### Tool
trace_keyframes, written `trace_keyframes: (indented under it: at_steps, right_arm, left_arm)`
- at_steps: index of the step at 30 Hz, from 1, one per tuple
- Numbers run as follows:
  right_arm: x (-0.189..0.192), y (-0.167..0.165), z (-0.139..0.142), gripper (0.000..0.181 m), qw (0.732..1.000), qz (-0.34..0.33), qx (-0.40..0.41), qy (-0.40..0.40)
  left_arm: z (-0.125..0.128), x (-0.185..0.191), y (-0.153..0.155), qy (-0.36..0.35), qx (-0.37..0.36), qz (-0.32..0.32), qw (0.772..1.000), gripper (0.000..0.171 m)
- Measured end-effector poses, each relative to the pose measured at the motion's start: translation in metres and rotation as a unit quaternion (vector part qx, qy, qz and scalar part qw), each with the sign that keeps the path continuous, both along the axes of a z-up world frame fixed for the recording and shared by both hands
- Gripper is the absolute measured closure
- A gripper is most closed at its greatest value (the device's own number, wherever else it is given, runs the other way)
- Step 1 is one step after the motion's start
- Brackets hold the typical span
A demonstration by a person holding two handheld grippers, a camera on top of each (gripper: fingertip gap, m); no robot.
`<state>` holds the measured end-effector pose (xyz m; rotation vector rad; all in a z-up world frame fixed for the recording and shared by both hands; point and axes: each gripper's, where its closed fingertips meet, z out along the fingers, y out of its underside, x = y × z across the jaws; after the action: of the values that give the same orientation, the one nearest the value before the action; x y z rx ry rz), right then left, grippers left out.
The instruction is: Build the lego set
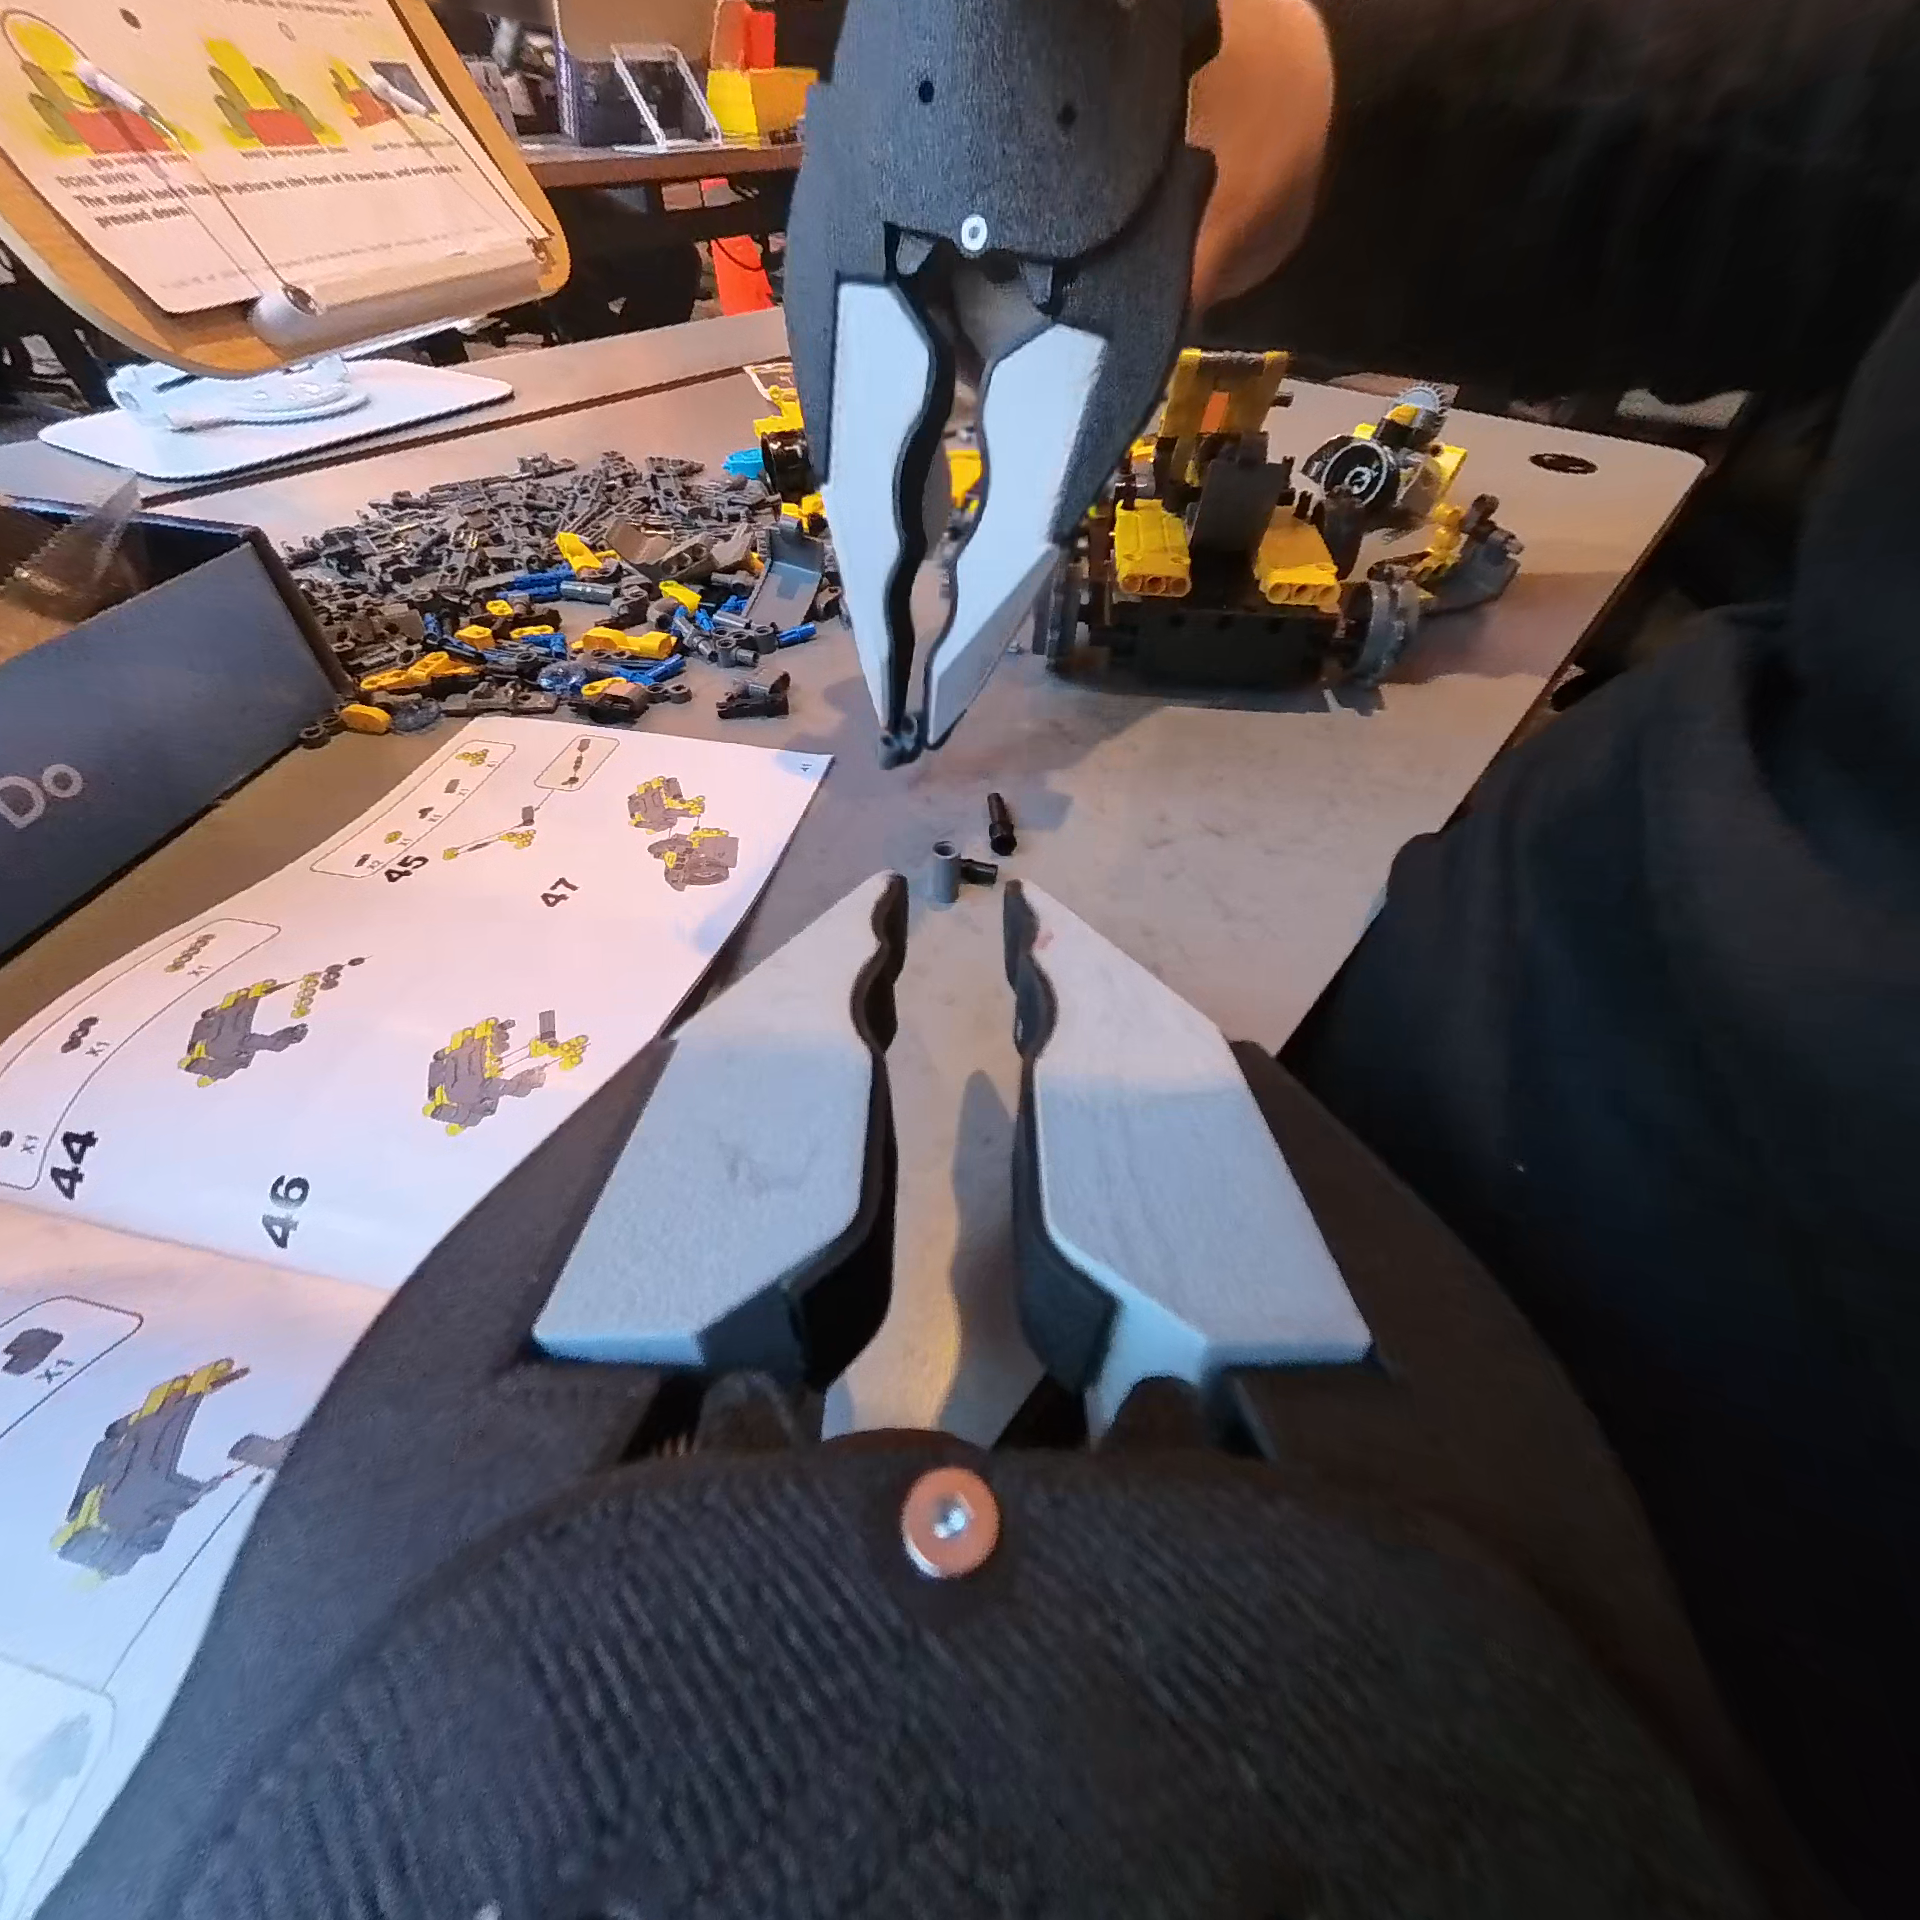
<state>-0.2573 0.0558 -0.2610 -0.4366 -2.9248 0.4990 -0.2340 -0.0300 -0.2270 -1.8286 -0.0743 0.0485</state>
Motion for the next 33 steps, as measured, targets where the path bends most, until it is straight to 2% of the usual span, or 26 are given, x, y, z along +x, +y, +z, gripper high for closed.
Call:
trace_keyframes:
  at_steps: [7, 13, 19, 24, 28, 33]
  right_arm:
    - [0.006, 0.003, -0.008, 0.173, 0.999, 0.027, 0.019, -0.02]
    - [0.003, 0.009, -0.009, 0.165, 0.999, 0.012, 0.012, -0.05]
    - [0.0, 0.014, -0.001, 0.165, 0.999, -0.001, 0.01, -0.036]
    - [-0.005, 0.017, 0.039, 0.165, 0.997, -0.061, -0.051, 0.017]
    - [0.002, 0.019, 0.084, 0.153, 0.979, -0.118, -0.14, 0.085]
    - [0.029, 0.024, 0.108, 0.146, 0.953, -0.2, -0.184, 0.137]
  left_arm:
    - [-0.001, 0.002, 0.001, 0.0, -0.001, -0.003, 1.0, 0.155]
    - [-0.002, 0.003, 0.002, -0.001, -0.004, -0.005, 1.0, 0.155]
    - [-0.004, 0.004, 0.003, 0.007, -0.009, -0.007, 1.0, 0.155]
    - [-0.005, 0.006, 0.004, 0.012, -0.013, -0.008, 1.0, 0.155]
    - [-0.005, 0.008, 0.005, 0.012, -0.01, -0.006, 1.0, 0.155]
    - [-0.005, 0.008, 0.005, 0.021, -0.012, 0.0, 1.0, 0.155]
